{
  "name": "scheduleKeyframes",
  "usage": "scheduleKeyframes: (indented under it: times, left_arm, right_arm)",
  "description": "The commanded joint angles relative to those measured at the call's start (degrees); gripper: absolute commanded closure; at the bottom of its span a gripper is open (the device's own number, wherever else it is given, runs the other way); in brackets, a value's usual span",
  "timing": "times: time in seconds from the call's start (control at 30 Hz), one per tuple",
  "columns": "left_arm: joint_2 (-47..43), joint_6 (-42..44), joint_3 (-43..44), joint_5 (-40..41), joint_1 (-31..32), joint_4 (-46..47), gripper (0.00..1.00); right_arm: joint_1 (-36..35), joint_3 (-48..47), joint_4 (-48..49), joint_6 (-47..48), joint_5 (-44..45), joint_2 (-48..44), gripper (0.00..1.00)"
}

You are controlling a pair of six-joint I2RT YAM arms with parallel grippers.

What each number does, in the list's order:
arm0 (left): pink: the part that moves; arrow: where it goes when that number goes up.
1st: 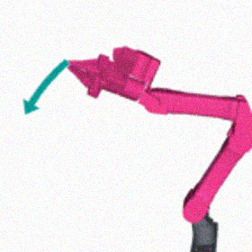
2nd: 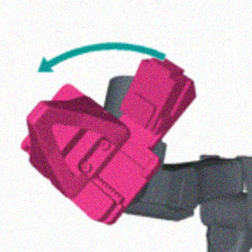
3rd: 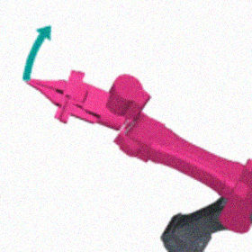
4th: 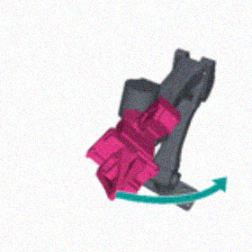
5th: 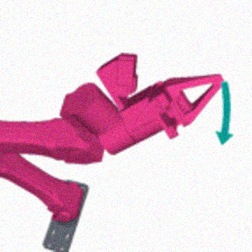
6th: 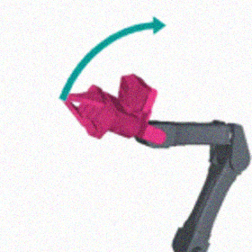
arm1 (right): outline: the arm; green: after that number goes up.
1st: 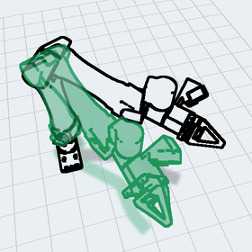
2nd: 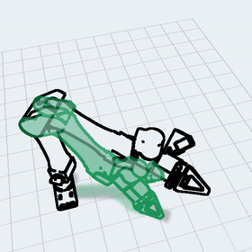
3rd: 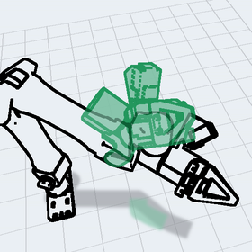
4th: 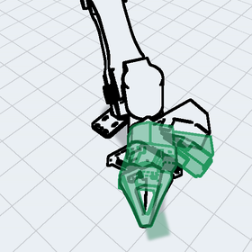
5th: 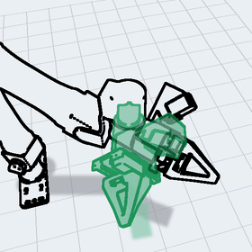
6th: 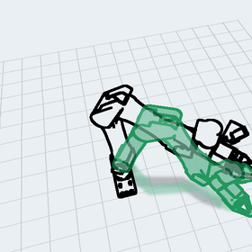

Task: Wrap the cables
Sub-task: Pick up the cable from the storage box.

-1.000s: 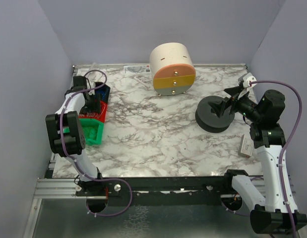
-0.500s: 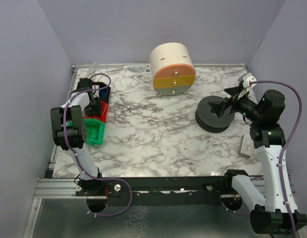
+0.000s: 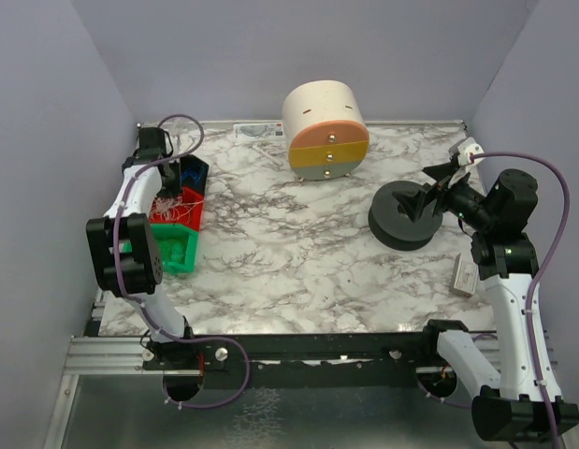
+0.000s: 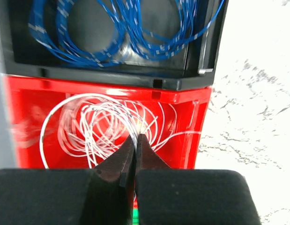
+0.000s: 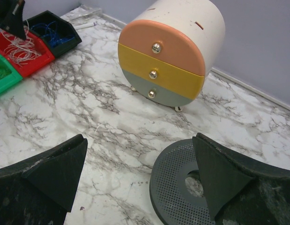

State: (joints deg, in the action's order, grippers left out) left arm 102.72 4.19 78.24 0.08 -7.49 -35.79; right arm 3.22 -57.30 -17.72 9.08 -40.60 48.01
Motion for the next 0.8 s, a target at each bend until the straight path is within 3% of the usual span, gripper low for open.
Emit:
scheduleKeyframes:
  times: [0.0, 0.23, 0.43, 0.6, 0.77]
  left_arm:
    - [-7.0, 1.0, 5.0, 2.8, -0.1, -1.8, 1.0]
    - [-10.3, 0.9, 6.2, 0.4, -0.2, -3.4, 1.0]
    - [-14.8, 1.5, 6.8, -9.0, 0.7, -4.4, 1.0]
    - [-17.6, 1.5, 7.6, -8.8, 7.1, -4.6, 1.0]
    - [-16.3, 1.5, 7.5, -10.5, 17.6, -4.1, 1.0]
  right_arm:
    - [0.3, 0.5, -0.7, 0.5, -0.7, 0.1, 0.0]
    - [0.4, 0.5, -0.6, 0.4, -0.7, -0.1, 0.0]
    - [0.4, 0.6, -0.4, 0.3, -1.0, -0.2, 0.0]
    - [0.4, 1.0, -0.3, 0.4, -1.9, 0.0, 0.0]
    - [0.4, 1.5, -1.0, 1.7, -5.7, 0.2, 0.0]
